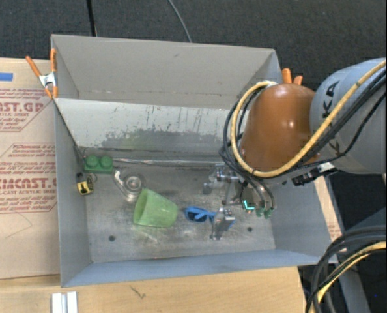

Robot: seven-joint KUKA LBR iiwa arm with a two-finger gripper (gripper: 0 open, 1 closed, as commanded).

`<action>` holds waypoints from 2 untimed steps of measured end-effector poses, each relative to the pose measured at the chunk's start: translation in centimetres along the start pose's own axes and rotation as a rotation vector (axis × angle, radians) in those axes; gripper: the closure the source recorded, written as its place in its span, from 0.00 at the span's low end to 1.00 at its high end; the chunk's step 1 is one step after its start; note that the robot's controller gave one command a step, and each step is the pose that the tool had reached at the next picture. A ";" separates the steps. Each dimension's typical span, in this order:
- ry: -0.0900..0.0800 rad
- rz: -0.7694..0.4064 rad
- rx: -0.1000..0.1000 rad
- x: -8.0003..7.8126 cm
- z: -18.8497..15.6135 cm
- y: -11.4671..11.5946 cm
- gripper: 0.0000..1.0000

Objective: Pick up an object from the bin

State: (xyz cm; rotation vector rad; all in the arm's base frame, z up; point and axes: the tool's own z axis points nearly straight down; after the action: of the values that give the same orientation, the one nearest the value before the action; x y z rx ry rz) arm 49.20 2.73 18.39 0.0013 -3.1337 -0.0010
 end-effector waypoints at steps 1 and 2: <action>-0.018 0.036 -0.002 -0.3 11.3 -0.6 0.00; -0.008 0.035 -0.001 -0.2 10.8 -0.6 1.00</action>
Offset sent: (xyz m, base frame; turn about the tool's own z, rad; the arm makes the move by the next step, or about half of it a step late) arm -0.0005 -0.0077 -0.1114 0.0365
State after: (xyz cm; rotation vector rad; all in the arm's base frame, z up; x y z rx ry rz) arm 49.26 2.11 7.54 -0.0535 -3.1410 -0.0030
